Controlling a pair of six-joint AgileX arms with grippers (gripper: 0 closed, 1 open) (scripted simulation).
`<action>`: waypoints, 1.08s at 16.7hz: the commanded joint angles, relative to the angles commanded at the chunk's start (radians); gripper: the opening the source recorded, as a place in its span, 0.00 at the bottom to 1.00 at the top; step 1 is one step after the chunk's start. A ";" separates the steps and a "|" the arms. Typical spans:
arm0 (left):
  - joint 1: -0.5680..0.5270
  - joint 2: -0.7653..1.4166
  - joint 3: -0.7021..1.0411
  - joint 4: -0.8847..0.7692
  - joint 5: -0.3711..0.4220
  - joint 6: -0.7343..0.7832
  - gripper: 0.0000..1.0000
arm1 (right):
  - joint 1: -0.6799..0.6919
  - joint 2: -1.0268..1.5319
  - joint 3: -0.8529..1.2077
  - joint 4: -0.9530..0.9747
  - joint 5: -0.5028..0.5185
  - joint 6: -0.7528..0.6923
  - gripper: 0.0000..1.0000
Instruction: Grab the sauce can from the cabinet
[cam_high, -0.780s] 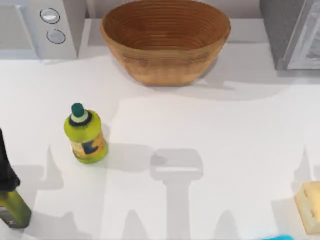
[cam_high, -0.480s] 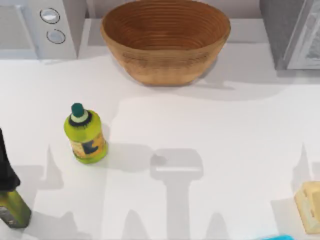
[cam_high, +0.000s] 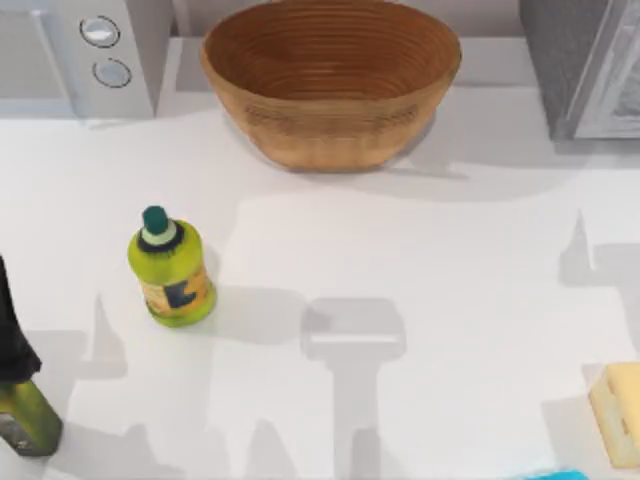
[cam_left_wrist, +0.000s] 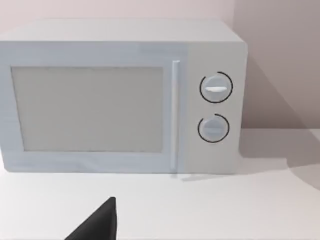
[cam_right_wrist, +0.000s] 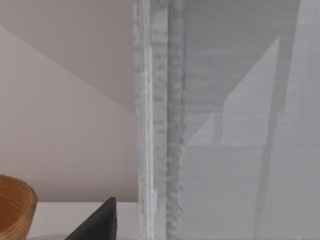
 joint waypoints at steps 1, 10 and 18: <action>0.000 0.000 0.000 0.000 0.000 0.000 1.00 | 0.009 0.076 0.098 -0.026 0.012 0.000 1.00; 0.000 0.000 0.000 0.000 0.000 0.000 1.00 | 0.091 0.675 0.902 -0.224 0.097 0.003 1.00; 0.000 0.000 0.000 0.000 0.000 0.000 1.00 | 0.113 0.808 1.088 -0.262 0.116 0.005 1.00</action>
